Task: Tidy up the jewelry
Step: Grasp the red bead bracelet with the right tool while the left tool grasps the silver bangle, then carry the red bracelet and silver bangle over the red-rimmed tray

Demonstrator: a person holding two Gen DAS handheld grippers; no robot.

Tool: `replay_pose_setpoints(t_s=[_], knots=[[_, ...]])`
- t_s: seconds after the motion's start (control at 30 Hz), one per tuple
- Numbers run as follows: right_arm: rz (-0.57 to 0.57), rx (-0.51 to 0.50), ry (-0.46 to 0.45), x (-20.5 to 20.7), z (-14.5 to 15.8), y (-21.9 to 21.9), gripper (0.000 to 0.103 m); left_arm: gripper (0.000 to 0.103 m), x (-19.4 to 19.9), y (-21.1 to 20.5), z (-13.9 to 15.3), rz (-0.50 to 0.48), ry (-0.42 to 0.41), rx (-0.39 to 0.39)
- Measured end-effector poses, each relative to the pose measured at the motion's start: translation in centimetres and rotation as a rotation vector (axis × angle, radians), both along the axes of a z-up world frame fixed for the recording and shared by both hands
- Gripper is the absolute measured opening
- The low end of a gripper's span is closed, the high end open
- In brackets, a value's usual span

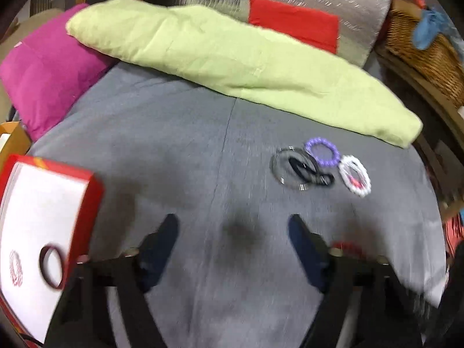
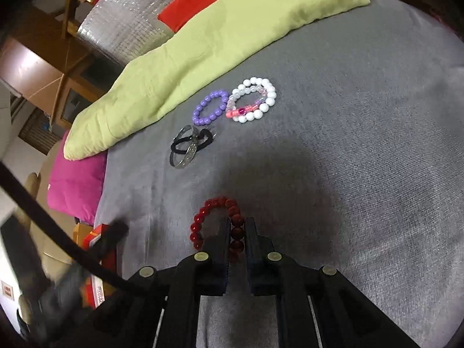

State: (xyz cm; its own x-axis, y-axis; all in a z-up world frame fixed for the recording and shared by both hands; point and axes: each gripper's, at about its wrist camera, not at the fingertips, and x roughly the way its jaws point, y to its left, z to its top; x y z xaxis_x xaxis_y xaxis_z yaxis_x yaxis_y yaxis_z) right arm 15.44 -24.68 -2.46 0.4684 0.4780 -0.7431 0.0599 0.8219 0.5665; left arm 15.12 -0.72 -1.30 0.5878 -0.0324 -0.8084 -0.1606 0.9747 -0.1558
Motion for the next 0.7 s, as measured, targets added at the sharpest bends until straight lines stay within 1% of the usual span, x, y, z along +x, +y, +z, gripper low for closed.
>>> replay_pose_setpoints(t_s=[0.03, 0.07, 0.17, 0.27, 0.3, 0.33, 0.37, 0.4, 0.47, 0.5, 0.53, 0.6, 0.7], knots=[[-0.001, 0.009, 0.002, 0.1, -0.1, -0.2, 0.010, 0.070, 1.6, -0.4, -0.3, -0.003, 0.027, -0.014], [-0.002, 0.019, 0.007, 0.2, -0.2, -0.3, 0.010, 0.069, 2.4, -0.8, -0.5, -0.006, 0.038, -0.023], [0.004, 0.046, 0.021, 0.4, -0.6, -0.7, 0.010, 0.069, 4.0, -2.1, -0.6, -0.018, 0.042, -0.038], [0.006, 0.065, 0.027, 0.7, -0.8, -0.8, 0.010, 0.069, 5.4, -3.3, -1.0, -0.018, 0.060, 0.002], [0.006, 0.070, 0.027, 0.7, -0.8, -0.7, 0.010, 0.063, 5.7, -3.5, -1.1, -0.016, 0.067, 0.011], [0.007, 0.072, 0.028, 0.8, -0.8, -0.7, 0.010, 0.054, 6.3, -3.7, -1.6, -0.010, 0.085, 0.027], [0.006, 0.076, 0.029, 0.8, -0.8, -0.7, 0.010, 0.048, 6.7, -3.7, -2.0, -0.004, 0.108, 0.041], [0.003, 0.081, 0.031, 0.8, -0.9, -0.8, 0.010, 0.039, 7.1, -3.8, -2.7, -0.001, 0.137, 0.042], [-0.002, 0.089, 0.036, 0.7, -1.0, -1.1, 0.010, 0.027, 7.2, -3.8, -2.9, -0.003, 0.134, 0.049], [-0.004, 0.092, 0.037, 0.8, -1.0, -1.1, 0.010, 0.015, 7.1, -4.1, -2.9, -0.010, 0.135, 0.084], [-0.005, 0.093, 0.037, 0.7, -1.0, -1.2, 0.010, 0.009, 6.9, -4.2, -2.8, -0.021, 0.123, 0.092], [-0.006, 0.092, 0.035, 0.6, -0.9, -1.3, 0.010, 0.006, 6.3, -4.2, -2.3, -0.050, 0.103, 0.084], [-0.016, 0.095, 0.032, 0.3, -0.8, -1.6, 0.010, 0.003, 4.1, -4.1, -0.6, -0.081, 0.047, 0.085]])
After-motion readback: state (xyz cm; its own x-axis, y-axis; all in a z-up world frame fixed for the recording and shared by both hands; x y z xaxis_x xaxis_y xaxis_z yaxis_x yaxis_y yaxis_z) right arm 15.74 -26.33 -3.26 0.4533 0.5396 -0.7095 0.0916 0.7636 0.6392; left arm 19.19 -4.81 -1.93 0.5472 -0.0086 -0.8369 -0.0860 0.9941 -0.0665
